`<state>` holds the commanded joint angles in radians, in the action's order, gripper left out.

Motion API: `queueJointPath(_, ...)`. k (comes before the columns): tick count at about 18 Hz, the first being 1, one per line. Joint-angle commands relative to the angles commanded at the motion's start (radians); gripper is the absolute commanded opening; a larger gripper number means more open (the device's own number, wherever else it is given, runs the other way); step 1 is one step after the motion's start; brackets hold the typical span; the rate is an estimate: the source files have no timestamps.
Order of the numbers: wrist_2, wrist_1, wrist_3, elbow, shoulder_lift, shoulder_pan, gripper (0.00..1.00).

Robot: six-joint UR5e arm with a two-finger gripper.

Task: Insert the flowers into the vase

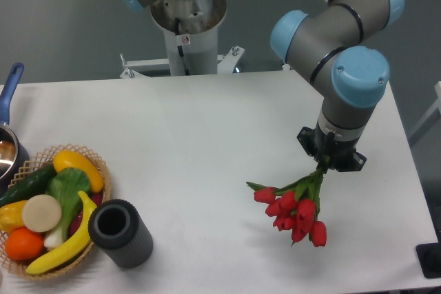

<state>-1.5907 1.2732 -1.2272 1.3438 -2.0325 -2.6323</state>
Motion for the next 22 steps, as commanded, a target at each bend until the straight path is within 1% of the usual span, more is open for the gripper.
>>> queueJointPath(8, 0.018, -0.002, 0.012, -0.003, 0.002, -0.003, 0.04)
queueJointPath(13, 0.084, -0.008, 0.018, -0.02, 0.002, -0.008, 0.03)
queueJointPath(14, 0.109, -0.017, 0.018, -0.021, 0.003, -0.008, 0.03)
queueJointPath(16, 0.161, -0.076, 0.029, -0.02, 0.006, -0.006, 0.03)
queueJointPath(18, 0.224, -0.112, 0.064, -0.021, 0.006, -0.005, 0.03)
queueJointPath(21, 0.383, -0.17, 0.121, -0.02, 0.006, 0.0, 0.02)
queueJointPath(22, 0.446, -0.181, 0.138, -0.02, 0.005, 0.0, 0.02)
